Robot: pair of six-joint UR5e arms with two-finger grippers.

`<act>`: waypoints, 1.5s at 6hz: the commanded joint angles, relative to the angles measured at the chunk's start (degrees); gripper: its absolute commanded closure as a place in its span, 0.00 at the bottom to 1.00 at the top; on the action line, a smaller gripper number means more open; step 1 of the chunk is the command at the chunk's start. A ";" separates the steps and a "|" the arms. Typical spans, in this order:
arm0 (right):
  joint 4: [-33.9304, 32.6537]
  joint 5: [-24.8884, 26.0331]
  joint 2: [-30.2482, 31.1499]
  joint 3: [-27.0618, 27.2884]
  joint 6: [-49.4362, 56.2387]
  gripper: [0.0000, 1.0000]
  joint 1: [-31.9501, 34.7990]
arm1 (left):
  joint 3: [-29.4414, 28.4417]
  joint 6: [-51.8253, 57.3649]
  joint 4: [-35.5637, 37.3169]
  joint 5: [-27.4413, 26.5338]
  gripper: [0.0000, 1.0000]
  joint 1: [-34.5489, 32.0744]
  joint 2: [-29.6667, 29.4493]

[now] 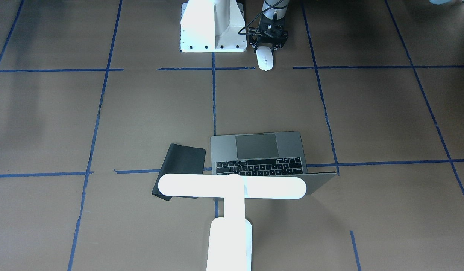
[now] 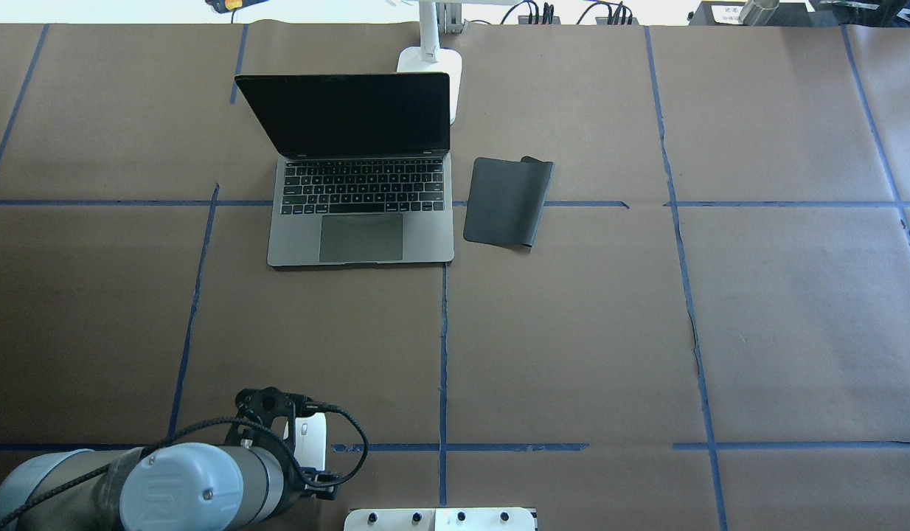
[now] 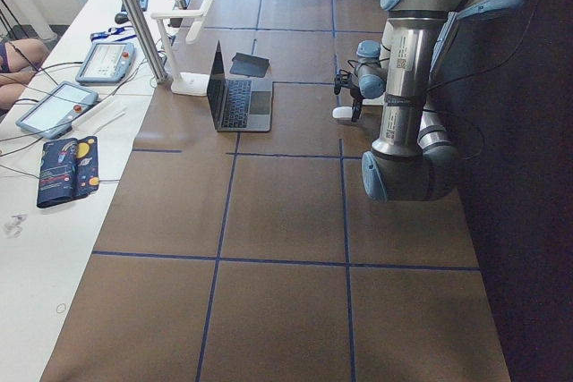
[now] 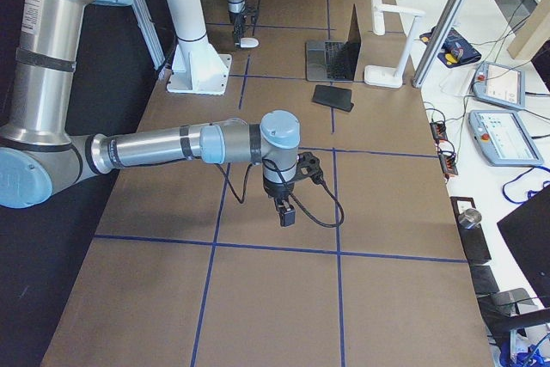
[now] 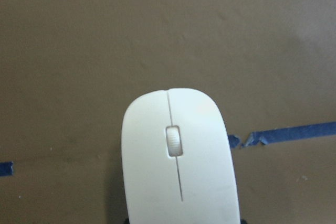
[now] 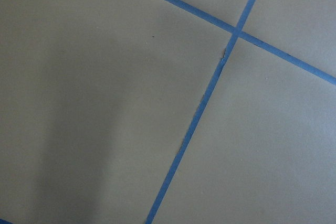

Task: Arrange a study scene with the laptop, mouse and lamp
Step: 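Carry the white mouse with the left gripper onto the mouse pad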

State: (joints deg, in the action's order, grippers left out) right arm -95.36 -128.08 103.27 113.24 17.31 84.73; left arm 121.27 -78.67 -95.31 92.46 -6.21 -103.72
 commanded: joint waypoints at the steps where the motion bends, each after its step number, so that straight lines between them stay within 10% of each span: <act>1: 0.09 -1.89 0.09 0.05 -0.09 0.00 0.00 | -0.24 6.66 3.09 5.06 0.81 -5.89 -6.89; 4: 0.18 -1.99 0.35 0.14 -0.09 0.00 0.00 | -20.27 11.68 5.31 7.02 0.81 -12.84 -29.34; 9: 0.18 -1.91 0.35 0.05 -0.09 0.00 0.00 | -65.13 13.89 -15.05 11.86 0.82 -22.78 -54.89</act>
State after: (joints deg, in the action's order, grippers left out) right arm -95.16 -129.99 103.62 113.31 17.27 84.72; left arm 63.68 -64.80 -106.56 104.26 -27.52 -155.00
